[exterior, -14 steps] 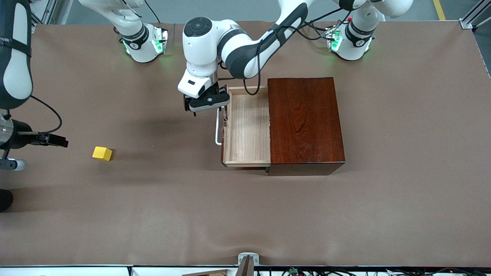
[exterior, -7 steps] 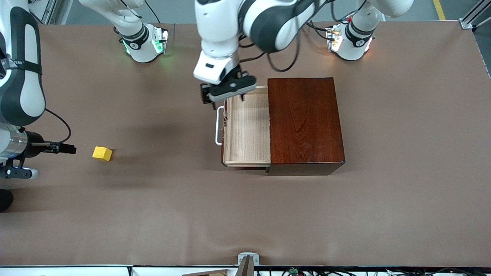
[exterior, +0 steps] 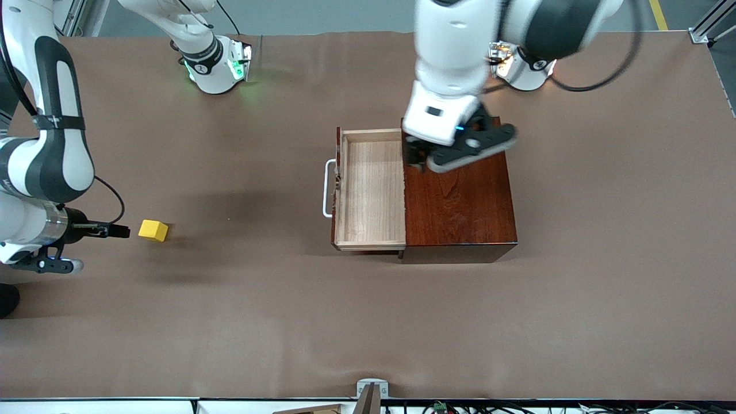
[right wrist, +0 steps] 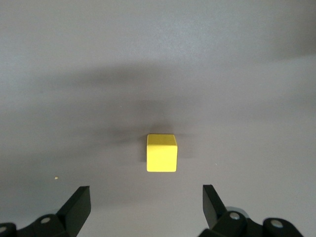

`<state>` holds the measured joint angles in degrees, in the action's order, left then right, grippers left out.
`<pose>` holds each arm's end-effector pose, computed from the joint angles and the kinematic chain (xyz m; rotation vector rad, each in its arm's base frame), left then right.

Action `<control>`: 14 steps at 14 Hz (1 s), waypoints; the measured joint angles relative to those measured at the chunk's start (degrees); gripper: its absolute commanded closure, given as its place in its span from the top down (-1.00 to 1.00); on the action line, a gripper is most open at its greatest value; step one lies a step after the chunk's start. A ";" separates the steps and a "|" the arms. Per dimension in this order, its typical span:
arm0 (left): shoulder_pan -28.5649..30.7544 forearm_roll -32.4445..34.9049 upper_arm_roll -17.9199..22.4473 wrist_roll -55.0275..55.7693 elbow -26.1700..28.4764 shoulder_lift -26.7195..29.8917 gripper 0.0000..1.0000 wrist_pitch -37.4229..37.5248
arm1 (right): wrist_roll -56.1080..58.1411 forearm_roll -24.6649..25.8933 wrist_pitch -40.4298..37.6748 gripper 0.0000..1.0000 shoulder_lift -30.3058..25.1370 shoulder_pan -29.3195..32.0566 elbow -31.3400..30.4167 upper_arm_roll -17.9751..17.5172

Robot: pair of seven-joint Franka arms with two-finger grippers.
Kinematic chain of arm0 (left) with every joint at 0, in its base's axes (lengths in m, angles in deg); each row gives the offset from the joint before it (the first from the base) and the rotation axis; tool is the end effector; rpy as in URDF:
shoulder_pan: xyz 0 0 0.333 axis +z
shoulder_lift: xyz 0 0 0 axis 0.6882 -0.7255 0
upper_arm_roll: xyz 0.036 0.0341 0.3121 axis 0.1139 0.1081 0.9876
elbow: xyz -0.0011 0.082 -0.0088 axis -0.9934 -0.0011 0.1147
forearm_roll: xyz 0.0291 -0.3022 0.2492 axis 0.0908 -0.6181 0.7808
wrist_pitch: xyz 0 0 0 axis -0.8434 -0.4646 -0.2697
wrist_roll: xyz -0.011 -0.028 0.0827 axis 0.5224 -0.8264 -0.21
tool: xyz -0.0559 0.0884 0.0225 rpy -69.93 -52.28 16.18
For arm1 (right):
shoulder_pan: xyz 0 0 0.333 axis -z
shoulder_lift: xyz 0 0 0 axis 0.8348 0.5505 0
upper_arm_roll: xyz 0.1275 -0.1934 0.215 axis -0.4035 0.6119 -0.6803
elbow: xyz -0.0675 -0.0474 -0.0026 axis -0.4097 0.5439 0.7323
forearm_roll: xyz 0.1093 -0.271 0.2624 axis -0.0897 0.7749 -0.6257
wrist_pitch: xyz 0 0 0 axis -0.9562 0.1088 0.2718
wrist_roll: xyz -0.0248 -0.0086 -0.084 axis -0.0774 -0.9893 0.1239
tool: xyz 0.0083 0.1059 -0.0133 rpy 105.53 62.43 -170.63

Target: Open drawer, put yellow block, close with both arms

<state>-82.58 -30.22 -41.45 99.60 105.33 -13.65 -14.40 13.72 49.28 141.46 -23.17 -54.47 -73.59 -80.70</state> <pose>0.5426 -0.3638 0.6087 -2.9843 -0.3768 -0.0906 0.6428 -0.0932 0.3609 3.0974 -0.1567 -0.2690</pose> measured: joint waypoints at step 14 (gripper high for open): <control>30.19 -3.04 -4.70 -33.94 15.22 19.76 1.00 3.38 | -0.04 -0.16 22.10 1.00 1.47 1.95 -17.59 0.13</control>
<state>-52.39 -33.26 -46.15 65.66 120.55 6.11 -11.02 13.67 49.12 163.56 -21.71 -52.52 -91.18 -80.58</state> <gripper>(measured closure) 0.000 0.000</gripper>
